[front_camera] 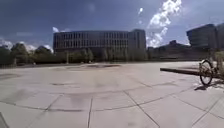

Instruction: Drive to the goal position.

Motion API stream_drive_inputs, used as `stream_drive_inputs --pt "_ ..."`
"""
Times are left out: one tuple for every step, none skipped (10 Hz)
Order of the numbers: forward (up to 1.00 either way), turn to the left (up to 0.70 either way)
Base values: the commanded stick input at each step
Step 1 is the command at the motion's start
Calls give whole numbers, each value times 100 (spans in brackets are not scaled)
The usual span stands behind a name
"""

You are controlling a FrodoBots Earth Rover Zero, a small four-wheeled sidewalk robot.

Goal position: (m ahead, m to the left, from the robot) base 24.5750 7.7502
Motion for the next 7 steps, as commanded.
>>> stream_drive_inputs --pt "85 1" --pt "85 1" --pt "85 1" --pt "85 1" --pt "85 1" --pt "85 1" --pt "85 1"
